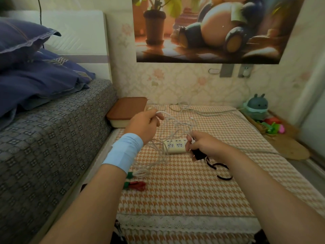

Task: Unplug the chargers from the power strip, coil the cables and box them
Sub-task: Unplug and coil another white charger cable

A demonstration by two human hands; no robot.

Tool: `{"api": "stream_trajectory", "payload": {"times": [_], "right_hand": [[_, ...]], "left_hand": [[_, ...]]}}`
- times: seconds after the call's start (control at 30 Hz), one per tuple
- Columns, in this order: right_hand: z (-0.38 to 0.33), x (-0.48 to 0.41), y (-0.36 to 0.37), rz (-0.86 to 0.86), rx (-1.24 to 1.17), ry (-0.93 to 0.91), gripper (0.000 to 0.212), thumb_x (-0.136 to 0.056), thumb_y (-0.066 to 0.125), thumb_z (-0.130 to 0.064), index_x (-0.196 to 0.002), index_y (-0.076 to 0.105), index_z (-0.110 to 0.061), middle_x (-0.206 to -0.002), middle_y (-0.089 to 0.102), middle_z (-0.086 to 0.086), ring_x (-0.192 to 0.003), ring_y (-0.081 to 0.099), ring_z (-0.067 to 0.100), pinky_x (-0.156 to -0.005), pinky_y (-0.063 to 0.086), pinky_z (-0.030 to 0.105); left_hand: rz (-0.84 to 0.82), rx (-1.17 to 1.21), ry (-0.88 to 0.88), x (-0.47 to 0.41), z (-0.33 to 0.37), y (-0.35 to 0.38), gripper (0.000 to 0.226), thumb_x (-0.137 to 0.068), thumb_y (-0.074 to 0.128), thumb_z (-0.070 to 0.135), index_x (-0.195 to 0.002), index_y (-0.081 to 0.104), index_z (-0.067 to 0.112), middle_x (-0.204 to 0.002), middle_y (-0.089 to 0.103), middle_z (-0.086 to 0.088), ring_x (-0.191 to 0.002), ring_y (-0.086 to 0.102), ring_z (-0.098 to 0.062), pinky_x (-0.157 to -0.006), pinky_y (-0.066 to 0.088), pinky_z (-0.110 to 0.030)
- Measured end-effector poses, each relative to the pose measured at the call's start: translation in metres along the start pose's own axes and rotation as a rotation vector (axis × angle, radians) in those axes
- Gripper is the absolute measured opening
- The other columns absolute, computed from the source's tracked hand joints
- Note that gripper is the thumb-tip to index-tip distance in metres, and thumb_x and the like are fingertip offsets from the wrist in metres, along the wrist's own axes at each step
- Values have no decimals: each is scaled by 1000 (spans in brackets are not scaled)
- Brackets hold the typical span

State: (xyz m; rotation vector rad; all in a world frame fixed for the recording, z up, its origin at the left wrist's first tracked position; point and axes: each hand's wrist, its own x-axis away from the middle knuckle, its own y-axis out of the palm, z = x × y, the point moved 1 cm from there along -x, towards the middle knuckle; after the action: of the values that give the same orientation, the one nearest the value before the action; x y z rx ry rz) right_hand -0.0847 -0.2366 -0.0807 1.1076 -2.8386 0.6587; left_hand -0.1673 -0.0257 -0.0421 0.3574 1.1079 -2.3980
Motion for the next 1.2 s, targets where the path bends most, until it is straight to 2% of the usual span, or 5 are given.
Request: {"api": "stream_trajectory", "payload": {"times": [0.33,0.6,0.83,1.0,1.2], "right_hand": [[-6,15,-28,-54,-303,-176,36,-107,41,-36,-108,63,-7,-60,38,4,-47,37,19,-50,34,33],[6,5,-27,27,-359,-178,30,-109,39,-21,-103,61,-2,-59,48,0,-54,50,20,-56,49,35],[29,-12,-36,224,-516,-27,29,-110,39,-21,-98,61,-7,-64,50,3,-60,58,21,-70,60,46],[39,-22,-41,317,-529,176,28,-109,39,-19,-98,61,-6,-58,46,2,-55,48,21,-67,59,45],[34,-27,-36,138,-397,251,36,-99,44,-40,-72,46,-17,-54,31,-2,-45,35,18,-50,33,31]], "left_hand": [[-289,257,-10,-1,27,30,62,-79,73,50,-136,52,41,-128,62,16,-119,56,-6,-102,47,-35],[-515,93,-81,-8,32,50,22,-90,65,38,-96,72,18,-77,67,4,-69,57,-10,-57,42,-12],[-737,-212,-223,0,-7,47,34,-91,61,43,-87,76,12,-62,60,2,-59,56,-13,-65,46,-24],[-721,562,-319,12,-28,54,34,-93,59,32,-70,59,7,-71,66,-8,-77,68,-19,-83,52,-34],[-602,1346,-534,-3,-47,46,24,-95,41,35,-83,49,16,-50,29,8,-36,32,-5,-44,42,-20]]}}
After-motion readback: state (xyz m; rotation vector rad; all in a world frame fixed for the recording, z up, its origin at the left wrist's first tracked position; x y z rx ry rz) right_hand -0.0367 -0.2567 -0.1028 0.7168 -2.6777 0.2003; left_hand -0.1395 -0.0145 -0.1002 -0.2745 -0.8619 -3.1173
